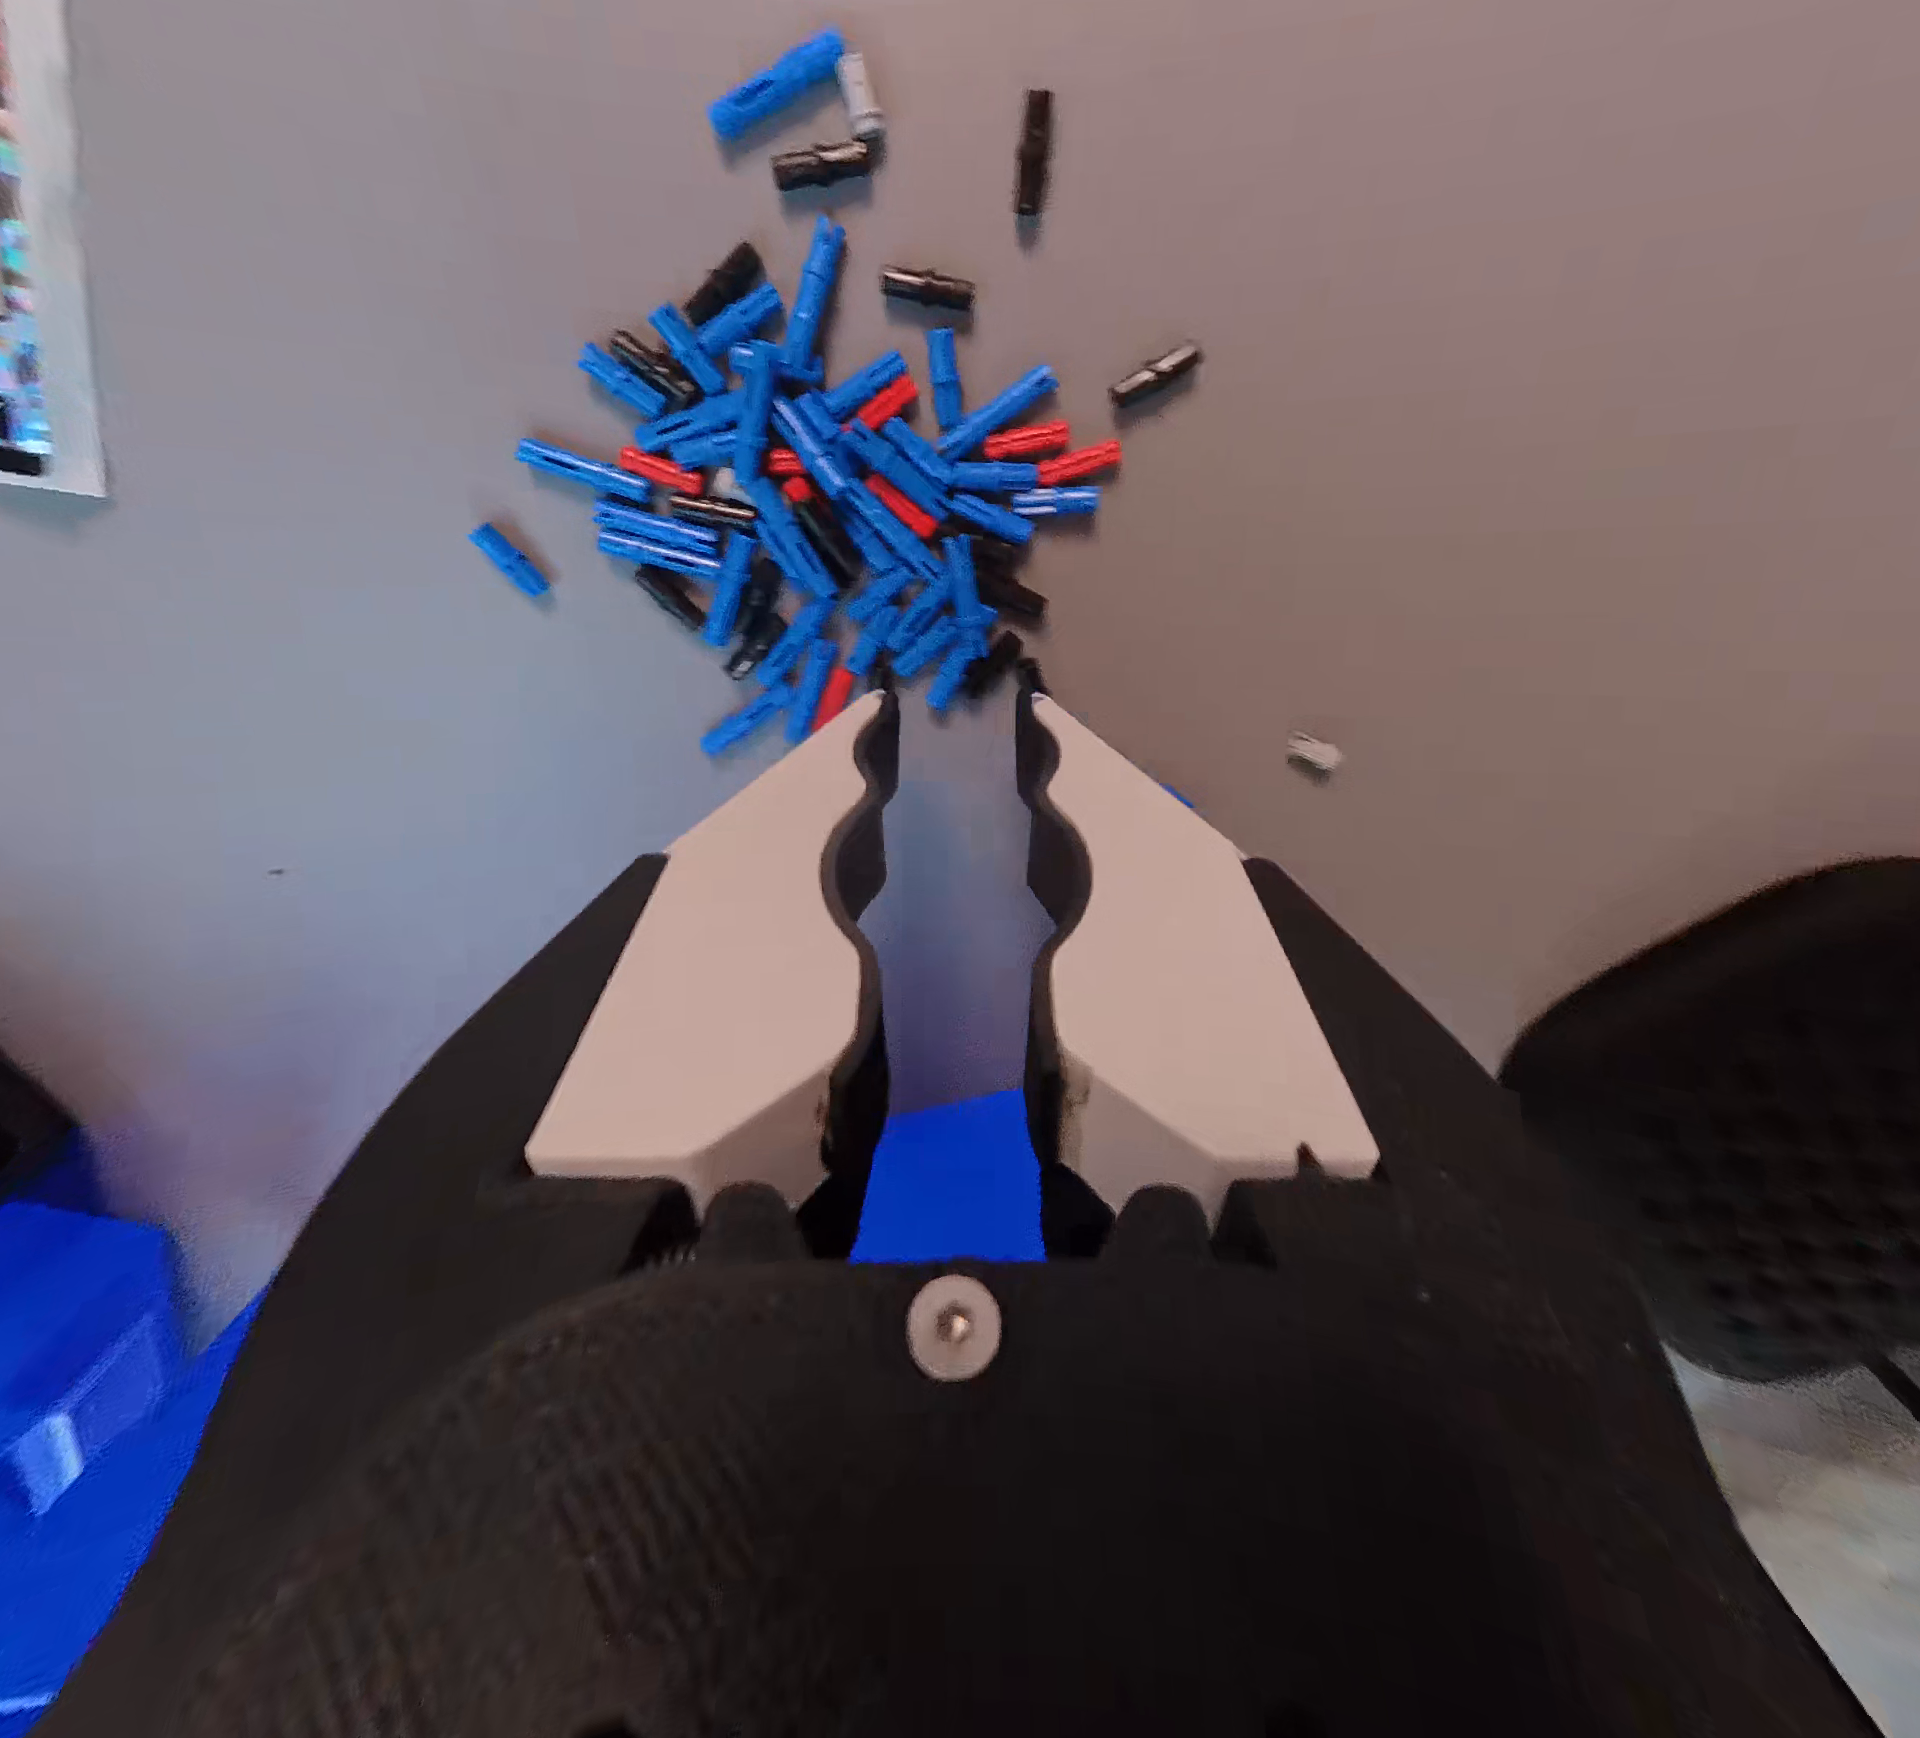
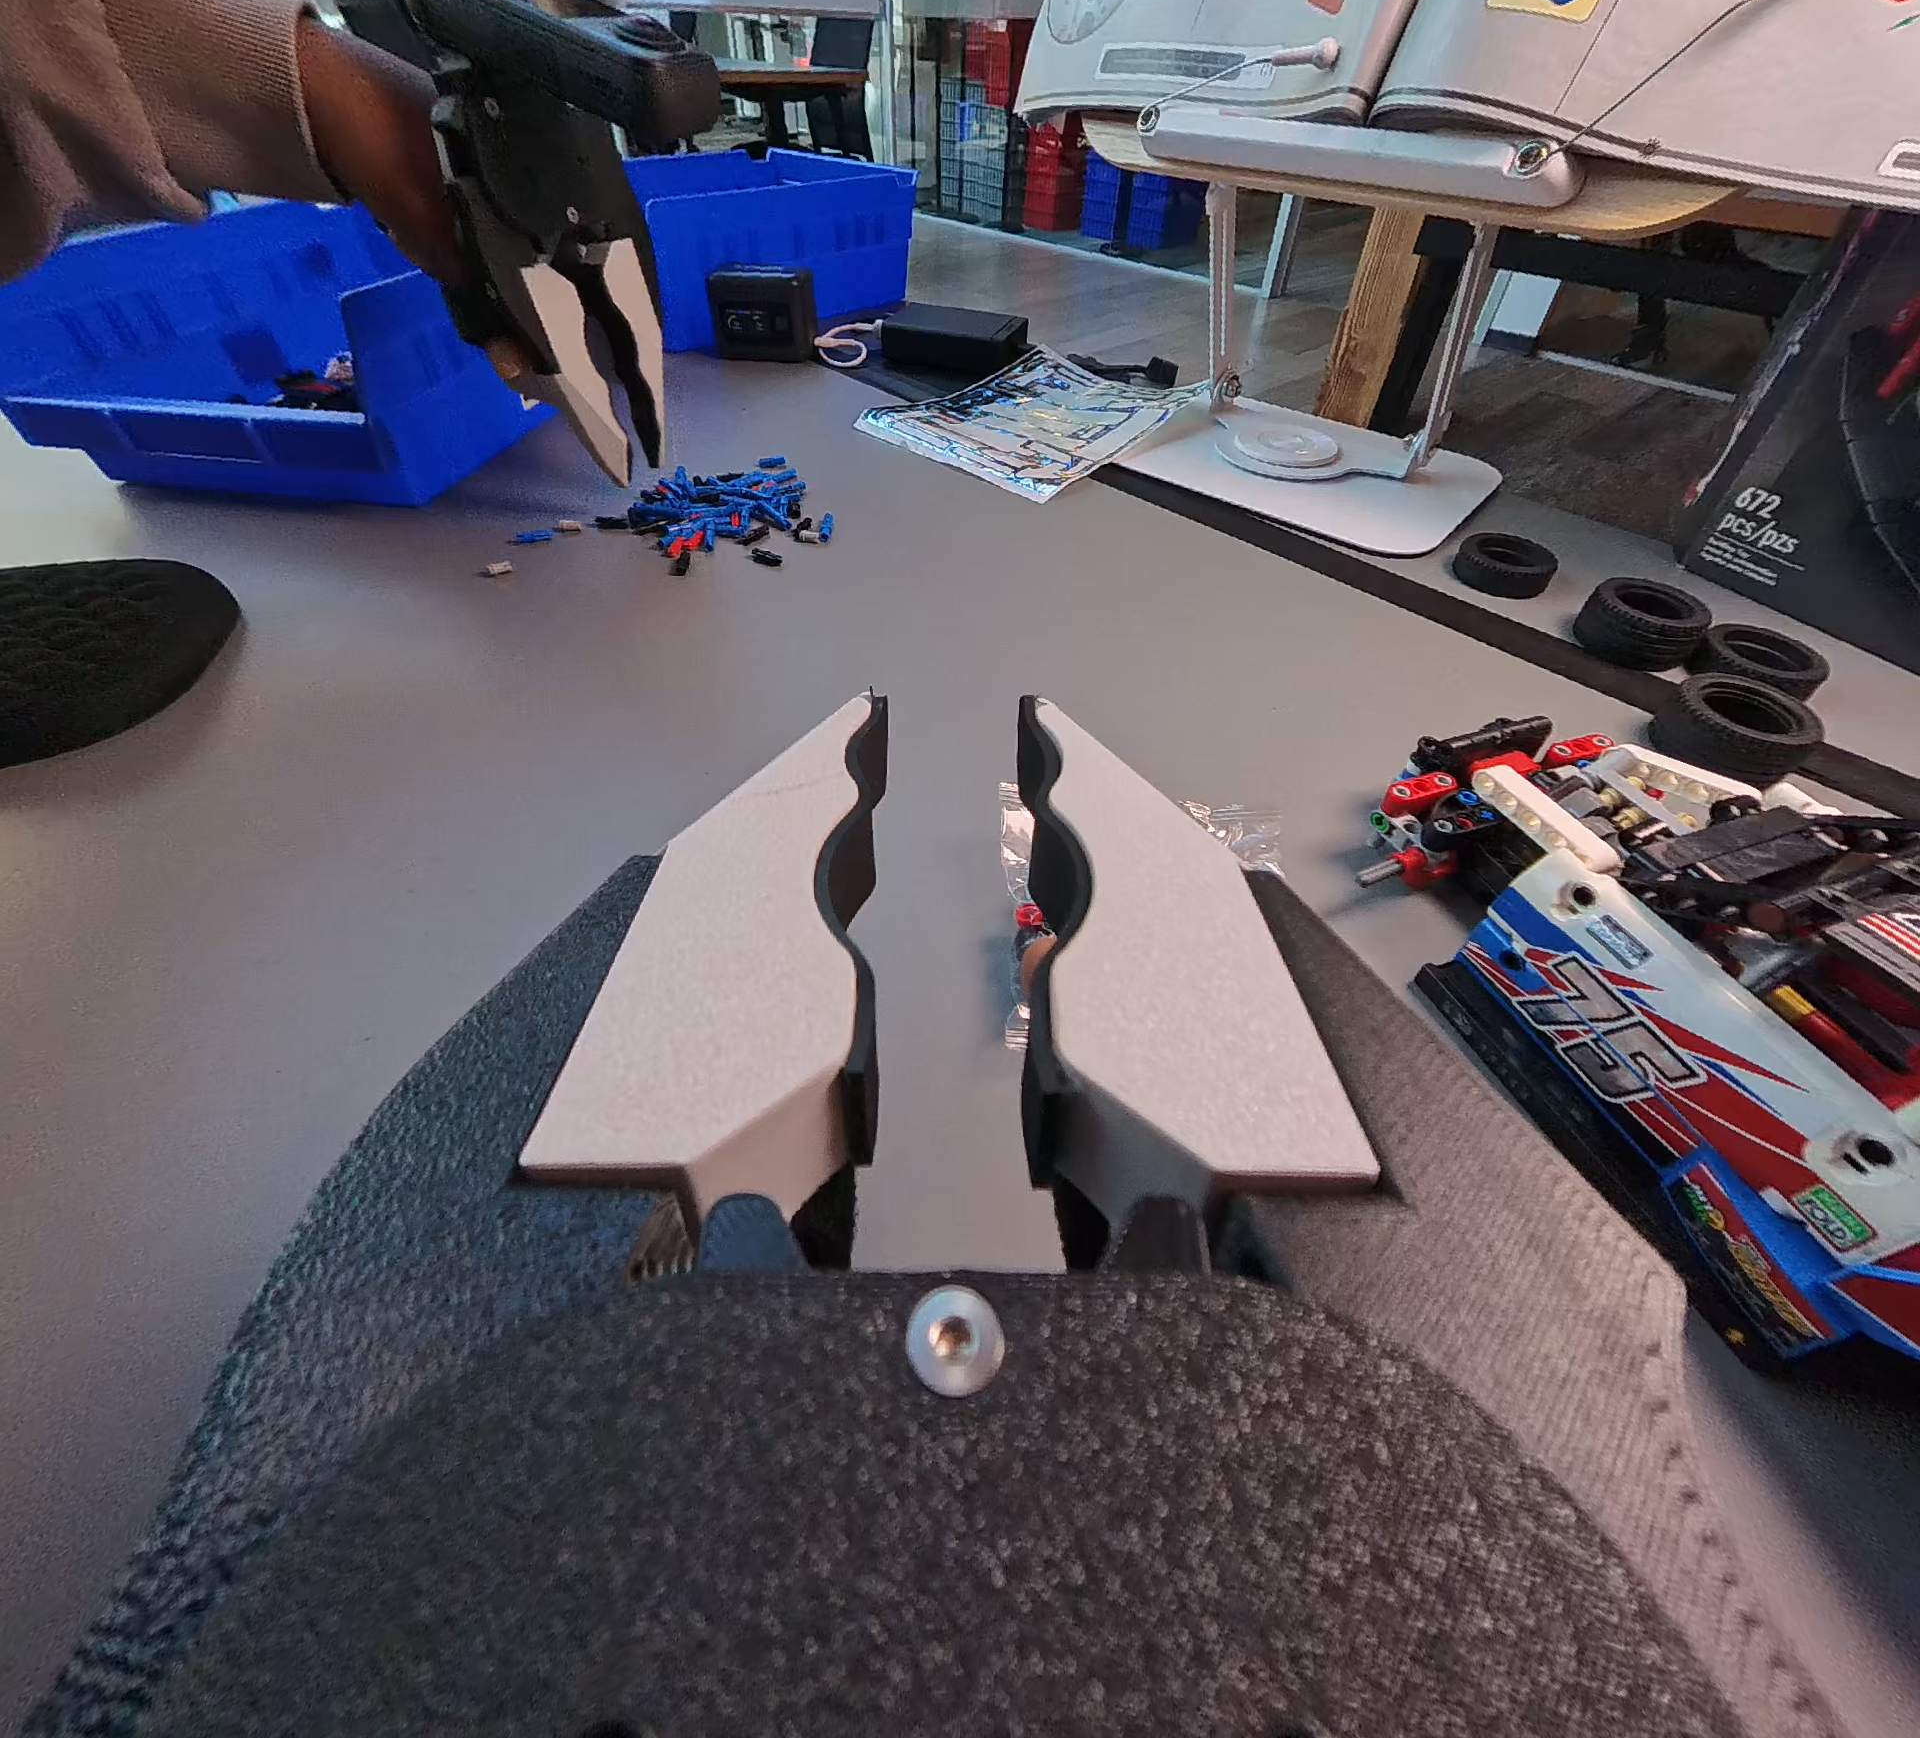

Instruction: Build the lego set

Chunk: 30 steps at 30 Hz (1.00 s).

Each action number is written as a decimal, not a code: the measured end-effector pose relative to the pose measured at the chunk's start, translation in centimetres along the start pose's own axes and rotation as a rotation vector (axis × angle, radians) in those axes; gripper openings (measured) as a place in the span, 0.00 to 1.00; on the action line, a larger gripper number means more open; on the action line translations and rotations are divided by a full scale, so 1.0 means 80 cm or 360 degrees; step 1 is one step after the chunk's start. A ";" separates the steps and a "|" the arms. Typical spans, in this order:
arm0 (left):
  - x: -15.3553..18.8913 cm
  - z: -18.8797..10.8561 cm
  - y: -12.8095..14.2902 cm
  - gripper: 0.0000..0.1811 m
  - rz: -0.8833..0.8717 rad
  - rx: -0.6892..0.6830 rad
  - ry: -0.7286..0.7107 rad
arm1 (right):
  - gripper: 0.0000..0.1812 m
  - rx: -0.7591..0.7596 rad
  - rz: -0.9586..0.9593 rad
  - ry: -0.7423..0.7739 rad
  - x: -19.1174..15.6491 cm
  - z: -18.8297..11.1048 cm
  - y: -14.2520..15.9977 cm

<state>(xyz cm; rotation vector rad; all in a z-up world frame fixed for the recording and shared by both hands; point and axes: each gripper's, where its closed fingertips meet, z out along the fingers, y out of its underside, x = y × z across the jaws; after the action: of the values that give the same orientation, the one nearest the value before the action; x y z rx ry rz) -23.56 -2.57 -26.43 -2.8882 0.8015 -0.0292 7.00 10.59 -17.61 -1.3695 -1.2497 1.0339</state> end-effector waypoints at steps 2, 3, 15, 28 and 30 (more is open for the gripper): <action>0.028 -0.002 0.013 0.14 0.0074 -0.0086 0.0125 | 0.13 -0.0004 -0.0002 -0.0005 -0.001 0.001 0.001; 0.037 0.000 0.022 0.15 0.0136 -0.0156 0.0146 | 0.13 -0.0006 -0.0004 -0.0007 -0.002 0.001 0.001; 0.040 0.019 0.034 0.08 0.0282 -0.0331 0.0013 | 0.13 -0.0017 -0.0006 0.0006 0.000 0.002 0.003; -0.019 0.020 -0.001 0.11 0.0068 -0.0090 -0.0226 | 0.13 -0.0018 -0.0001 0.0013 0.002 0.001 0.004; -0.026 0.012 -0.005 0.13 0.0024 -0.0026 -0.0277 | 0.13 -0.0014 -0.0001 0.0014 0.002 0.000 0.003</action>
<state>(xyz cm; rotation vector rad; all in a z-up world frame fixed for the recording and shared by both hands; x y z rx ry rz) -25.07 -1.00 -27.25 -2.8495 0.7947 0.2283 7.02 10.78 -17.86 -1.3792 -1.2492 1.0222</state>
